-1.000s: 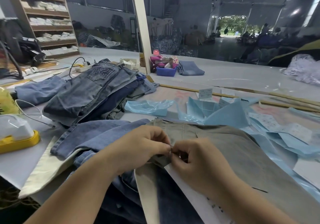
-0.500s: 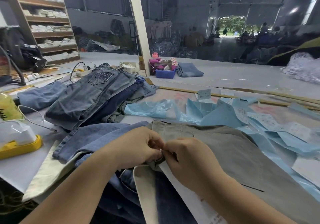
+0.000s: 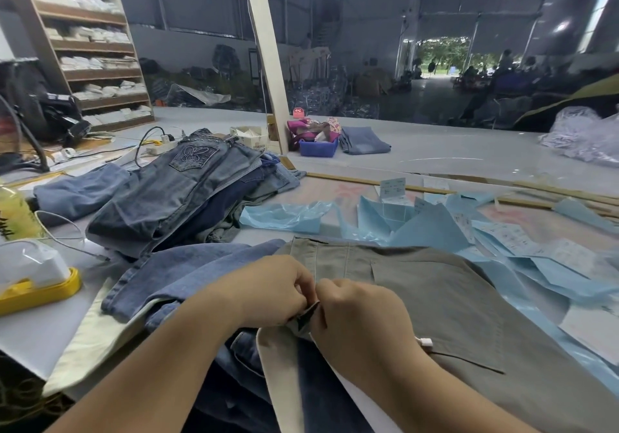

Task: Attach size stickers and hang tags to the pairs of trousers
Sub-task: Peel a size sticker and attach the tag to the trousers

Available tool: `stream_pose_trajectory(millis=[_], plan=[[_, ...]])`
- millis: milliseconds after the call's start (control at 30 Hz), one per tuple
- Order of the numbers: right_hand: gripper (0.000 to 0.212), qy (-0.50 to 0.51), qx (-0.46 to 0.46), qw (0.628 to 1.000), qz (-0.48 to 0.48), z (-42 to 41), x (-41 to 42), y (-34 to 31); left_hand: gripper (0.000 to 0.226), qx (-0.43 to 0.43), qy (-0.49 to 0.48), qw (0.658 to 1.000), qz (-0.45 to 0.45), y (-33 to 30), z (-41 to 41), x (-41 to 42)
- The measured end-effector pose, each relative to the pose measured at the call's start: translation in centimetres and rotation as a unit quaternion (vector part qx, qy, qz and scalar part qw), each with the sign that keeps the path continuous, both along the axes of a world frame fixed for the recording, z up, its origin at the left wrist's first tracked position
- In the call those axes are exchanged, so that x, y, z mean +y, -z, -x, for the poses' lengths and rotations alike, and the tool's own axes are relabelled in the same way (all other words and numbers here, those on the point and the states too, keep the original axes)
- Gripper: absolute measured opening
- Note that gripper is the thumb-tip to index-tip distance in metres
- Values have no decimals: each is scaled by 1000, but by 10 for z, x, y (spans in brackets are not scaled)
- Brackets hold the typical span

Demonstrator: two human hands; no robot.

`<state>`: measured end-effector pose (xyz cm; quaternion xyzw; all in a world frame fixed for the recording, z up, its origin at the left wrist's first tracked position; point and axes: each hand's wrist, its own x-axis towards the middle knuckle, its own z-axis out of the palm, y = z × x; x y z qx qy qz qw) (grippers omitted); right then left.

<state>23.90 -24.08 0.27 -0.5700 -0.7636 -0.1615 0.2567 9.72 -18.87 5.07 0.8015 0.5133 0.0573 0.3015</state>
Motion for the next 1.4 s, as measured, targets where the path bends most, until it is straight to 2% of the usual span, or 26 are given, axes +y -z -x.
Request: stream_pose_trajectory(millis=[100,133,200,267,367,500,667,733,933,1067,1167,1233,1300,1400], plan=[[18,0,2,999,-51,-2,1,0,22,-41,1,998,55,-1,2,1],[20,1,21,998,-66,-3,1,-2,24,-59,-2,996,66,-1,2,0],[23,2,32,995,-91,-5,1,-4,25,-85,-6,995,53,2,3,0],[16,-20,21,994,-104,-4,-2,-3,24,-126,-25,991,38,8,3,1],[16,-40,29,996,-78,-2,-5,0,18,-186,-51,981,34,12,4,-1],[9,16,55,997,-56,-2,-1,-4,16,-223,-49,973,20,12,4,-6],[33,76,59,995,-35,-3,2,-7,39,-310,-75,940,118,8,9,-3],[35,75,51,995,-28,-2,3,-6,39,-284,-70,948,122,8,11,-1],[31,41,43,998,-22,-4,2,3,17,-163,-24,976,140,8,9,10],[35,5,37,999,-15,-10,4,4,9,-99,-4,992,84,7,0,14],[31,8,50,999,18,-15,3,0,15,-96,-9,994,58,11,-3,11],[21,3,44,999,31,-17,3,-4,14,-118,-37,992,19,17,-4,6],[17,-21,76,993,82,-22,4,-8,12,-147,-70,986,-41,22,-6,1],[17,-57,132,981,127,-29,2,-19,15,-140,-78,975,-151,21,-9,-11]])
